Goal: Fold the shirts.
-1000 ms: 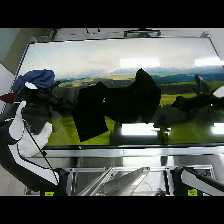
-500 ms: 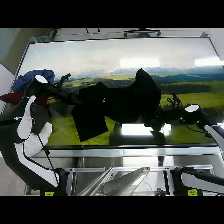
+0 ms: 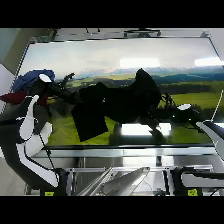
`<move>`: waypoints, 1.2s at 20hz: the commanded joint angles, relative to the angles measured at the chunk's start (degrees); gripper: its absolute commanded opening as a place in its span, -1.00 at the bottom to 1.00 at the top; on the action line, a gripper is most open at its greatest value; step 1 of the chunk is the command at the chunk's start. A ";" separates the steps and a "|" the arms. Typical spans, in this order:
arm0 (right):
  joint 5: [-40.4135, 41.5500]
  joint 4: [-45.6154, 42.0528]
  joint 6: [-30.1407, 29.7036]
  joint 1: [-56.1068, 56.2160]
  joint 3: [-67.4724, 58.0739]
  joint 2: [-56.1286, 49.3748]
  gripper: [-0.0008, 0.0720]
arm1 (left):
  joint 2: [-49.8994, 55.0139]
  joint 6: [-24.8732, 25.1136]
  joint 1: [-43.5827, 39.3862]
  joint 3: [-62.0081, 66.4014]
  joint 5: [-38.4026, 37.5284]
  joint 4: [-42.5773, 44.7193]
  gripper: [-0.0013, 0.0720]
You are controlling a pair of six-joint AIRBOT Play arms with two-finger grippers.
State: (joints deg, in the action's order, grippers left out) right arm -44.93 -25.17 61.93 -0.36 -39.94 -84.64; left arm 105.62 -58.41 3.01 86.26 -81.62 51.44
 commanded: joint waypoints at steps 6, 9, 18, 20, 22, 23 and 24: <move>-1.64 1.38 -1.68 0.07 -0.70 0.11 -0.91 | 0.02 -2.38 -2.86 0.07 5.60 0.07 -0.91; -4.79 1.01 -3.26 -1.73 -1.44 2.71 -0.91 | -1.40 -3.08 -1.51 0.07 1.53 -0.61 -0.90; -27.39 7.91 -4.57 -30.08 -33.14 36.74 -0.91 | -30.32 7.39 14.62 0.07 -18.16 -65.09 -0.90; -26.58 7.89 -5.07 -37.38 -43.30 42.21 -0.91 | -37.09 7.41 19.26 0.09 -22.23 -81.15 -0.90; -21.64 4.26 -5.22 -41.22 -51.93 45.59 -0.91 | -42.64 6.67 25.44 0.07 -24.70 -95.01 -0.89; -18.80 0.76 -4.11 -41.03 -55.36 46.27 -0.91 | -45.22 5.31 29.55 0.07 -24.65 -99.58 -0.89; -17.62 -1.51 -3.19 -40.89 -58.55 46.21 -0.91 | -47.41 5.33 34.01 0.07 -24.65 -101.18 -0.89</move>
State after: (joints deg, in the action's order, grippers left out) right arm -67.44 -20.99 57.17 -37.65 -87.74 -42.15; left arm 65.49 -51.99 27.62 86.32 -103.37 -31.16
